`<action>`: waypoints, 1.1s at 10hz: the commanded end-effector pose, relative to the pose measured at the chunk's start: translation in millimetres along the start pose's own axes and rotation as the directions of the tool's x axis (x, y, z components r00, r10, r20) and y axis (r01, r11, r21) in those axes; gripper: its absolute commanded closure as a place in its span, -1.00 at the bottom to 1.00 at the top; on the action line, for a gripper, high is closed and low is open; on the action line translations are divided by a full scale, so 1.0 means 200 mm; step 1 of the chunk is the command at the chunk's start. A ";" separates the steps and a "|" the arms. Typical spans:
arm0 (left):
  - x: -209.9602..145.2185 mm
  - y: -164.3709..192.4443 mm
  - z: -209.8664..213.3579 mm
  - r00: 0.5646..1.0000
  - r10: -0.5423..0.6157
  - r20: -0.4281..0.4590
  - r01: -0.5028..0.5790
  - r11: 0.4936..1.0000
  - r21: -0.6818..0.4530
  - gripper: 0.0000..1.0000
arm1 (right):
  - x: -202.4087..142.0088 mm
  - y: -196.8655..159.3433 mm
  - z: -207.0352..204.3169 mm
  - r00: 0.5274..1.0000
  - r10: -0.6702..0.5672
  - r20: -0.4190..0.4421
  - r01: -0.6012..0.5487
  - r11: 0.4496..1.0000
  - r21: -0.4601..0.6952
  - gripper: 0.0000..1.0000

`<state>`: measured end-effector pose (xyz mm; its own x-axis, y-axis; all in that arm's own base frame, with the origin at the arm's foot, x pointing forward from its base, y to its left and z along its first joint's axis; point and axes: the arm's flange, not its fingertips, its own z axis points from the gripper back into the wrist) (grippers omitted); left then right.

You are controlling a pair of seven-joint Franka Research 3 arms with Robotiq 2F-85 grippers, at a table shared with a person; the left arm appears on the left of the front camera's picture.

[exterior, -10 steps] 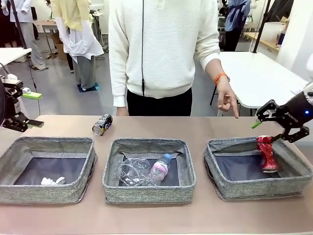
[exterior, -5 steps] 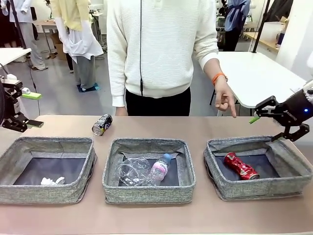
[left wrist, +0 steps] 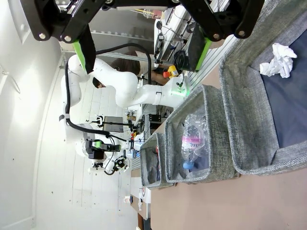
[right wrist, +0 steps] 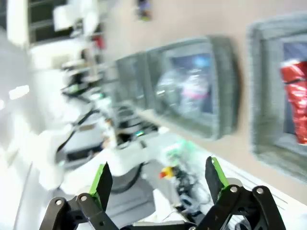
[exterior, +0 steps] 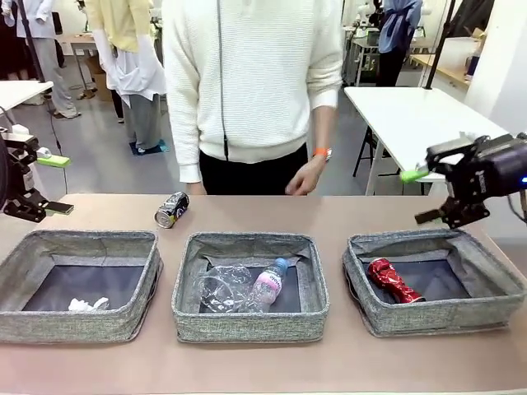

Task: Sort the waste into the appropriate baskets.
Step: Place the picked waste into the Fabric basket indicated by the person.

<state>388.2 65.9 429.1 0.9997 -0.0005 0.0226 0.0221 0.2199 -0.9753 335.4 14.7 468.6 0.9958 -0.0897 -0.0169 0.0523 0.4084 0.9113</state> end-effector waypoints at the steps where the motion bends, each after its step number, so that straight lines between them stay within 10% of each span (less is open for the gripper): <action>1: 0.00 -0.01 0.00 1.000 -0.001 0.003 0.001 1.000 0.004 -1.00 | 0.09 -0.24 0.08 0.956 0.085 -0.280 0.097 0.811 0.576 -1.00; 3: 0.00 -0.01 0.00 1.000 -0.001 0.003 0.001 1.000 0.004 -1.00 | 0.07 -0.41 0.05 0.993 -0.087 -0.075 0.112 0.866 0.487 -1.00; 4: 0.00 -0.01 0.00 1.000 -0.001 0.003 0.001 1.000 0.004 -1.00 | -0.01 -0.16 0.08 0.997 0.038 -0.073 -0.013 0.947 0.322 -1.00; 11: 0.00 -0.01 0.00 1.000 -0.001 0.003 0.001 1.000 0.004 -1.00 | -0.01 -0.16 0.08 0.997 0.038 -0.073 -0.013 0.947 0.322 -1.00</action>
<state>388.2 65.8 429.1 0.9997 -0.0009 0.0226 0.0222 0.2200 -0.9753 331.4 -14.0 444.8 0.9999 -0.0029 0.0122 -0.0119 0.0841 0.9964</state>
